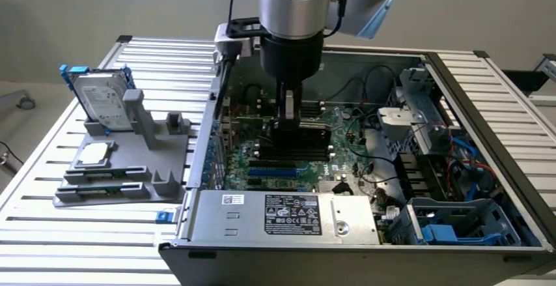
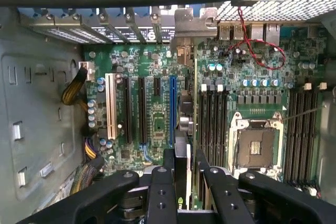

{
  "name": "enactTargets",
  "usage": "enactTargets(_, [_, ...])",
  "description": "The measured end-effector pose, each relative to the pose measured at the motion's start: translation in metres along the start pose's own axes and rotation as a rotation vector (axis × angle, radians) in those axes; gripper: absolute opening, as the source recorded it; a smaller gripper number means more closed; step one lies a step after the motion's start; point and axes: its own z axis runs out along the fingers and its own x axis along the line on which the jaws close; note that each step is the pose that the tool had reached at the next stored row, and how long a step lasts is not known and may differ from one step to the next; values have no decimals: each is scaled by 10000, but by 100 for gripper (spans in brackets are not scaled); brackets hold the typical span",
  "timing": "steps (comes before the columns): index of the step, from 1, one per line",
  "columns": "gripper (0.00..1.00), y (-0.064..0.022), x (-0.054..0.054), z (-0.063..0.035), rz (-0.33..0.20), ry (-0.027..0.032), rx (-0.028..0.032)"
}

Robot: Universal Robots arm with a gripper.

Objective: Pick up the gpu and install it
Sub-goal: 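Insert the gpu into the slot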

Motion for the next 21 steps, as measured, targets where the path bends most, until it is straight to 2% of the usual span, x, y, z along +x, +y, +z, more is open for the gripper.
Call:
enactTargets(3, [26,2,33,38,-1,-2,59])
enactTargets(6, [26,8,68,81,0,-3,89])
enactTargets(14, [26,29,102,209,-21,53,91])
enactTargets(17, [26,29,104,225,-28,122,91])
enactTargets(21, [26,32,105,275,-33,148,92])
